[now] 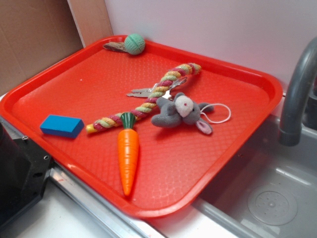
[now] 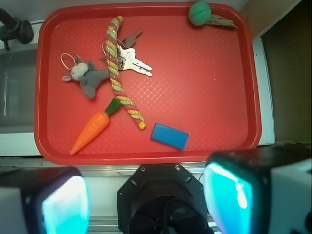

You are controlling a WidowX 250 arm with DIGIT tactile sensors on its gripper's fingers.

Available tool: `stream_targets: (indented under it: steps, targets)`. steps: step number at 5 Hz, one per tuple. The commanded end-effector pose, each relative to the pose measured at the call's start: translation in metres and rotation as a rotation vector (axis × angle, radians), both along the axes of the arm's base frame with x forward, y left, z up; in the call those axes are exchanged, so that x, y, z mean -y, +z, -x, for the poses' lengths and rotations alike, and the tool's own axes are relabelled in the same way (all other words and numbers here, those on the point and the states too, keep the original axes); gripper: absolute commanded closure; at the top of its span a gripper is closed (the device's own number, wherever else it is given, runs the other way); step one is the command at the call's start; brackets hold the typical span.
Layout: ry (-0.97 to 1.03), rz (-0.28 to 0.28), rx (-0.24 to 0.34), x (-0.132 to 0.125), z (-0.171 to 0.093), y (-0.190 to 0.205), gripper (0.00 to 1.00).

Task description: Grab the carrot.

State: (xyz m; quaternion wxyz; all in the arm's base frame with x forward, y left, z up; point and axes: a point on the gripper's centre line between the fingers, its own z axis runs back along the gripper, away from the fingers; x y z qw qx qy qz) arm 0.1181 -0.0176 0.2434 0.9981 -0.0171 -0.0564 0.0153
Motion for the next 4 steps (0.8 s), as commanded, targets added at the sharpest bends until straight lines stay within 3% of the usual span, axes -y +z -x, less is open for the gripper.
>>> stream_targets:
  steps: [1,2,3,4]
  targets:
    - [0.0,0.0,0.0,0.0,0.0,0.0,0.0]
    - [0.25,0.056,-0.005,0.037,-0.001,-0.044,0.0]
    - [0.44,0.064,-0.044,0.07,-0.023,-0.08,0.0]
    - [0.416,0.052,-0.025,0.077,-0.029,-0.1,0.0]
